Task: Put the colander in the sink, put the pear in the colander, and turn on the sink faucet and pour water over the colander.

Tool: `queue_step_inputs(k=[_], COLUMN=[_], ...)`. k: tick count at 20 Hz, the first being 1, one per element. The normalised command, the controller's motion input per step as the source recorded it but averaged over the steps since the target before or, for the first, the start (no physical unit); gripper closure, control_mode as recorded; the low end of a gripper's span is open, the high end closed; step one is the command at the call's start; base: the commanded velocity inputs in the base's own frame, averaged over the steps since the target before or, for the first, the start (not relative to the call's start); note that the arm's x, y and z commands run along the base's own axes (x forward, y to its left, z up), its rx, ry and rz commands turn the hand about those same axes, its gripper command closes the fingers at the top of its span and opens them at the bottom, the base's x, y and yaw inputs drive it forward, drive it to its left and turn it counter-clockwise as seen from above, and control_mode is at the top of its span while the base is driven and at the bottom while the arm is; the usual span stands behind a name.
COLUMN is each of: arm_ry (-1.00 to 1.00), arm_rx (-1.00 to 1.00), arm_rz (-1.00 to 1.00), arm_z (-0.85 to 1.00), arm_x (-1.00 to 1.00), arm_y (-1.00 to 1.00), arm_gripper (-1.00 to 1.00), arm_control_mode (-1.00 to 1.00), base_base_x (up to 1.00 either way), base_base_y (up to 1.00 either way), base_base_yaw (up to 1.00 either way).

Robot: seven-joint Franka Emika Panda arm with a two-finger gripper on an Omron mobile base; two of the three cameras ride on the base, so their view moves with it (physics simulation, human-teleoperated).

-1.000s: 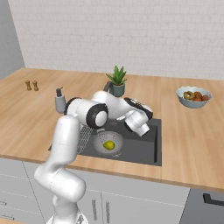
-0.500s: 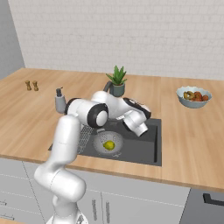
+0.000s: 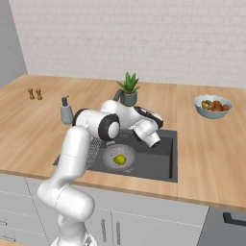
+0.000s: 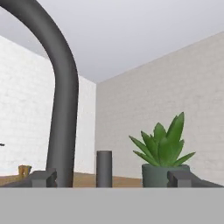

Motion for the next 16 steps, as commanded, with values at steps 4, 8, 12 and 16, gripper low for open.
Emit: queue_step_inputs(k=[4, 8, 12, 16], arm_ry=[0.07, 0.07, 0.05, 0.01], arm_rx=[0.00, 0.00, 0.00, 0.00], arm_rz=[-0.03, -0.03, -0.03, -0.04], arm_z=[-0.20, -0.21, -0.14, -0.03], arm_x=[0.38, 0.36, 0.27, 0.10], arm_y=[0.00, 0.00, 0.00, 0.00], arm_gripper=[-1.00, -1.00, -1.00, -1.00], arm_control_mode=[-1.00, -1.00, -1.00, -1.00], base_base_x=[0.00, 0.00, 0.00, 0.00], base_base_y=[0.00, 0.00, 0.00, 0.00], base_base_yaw=[0.00, 0.00, 0.00, 0.00])
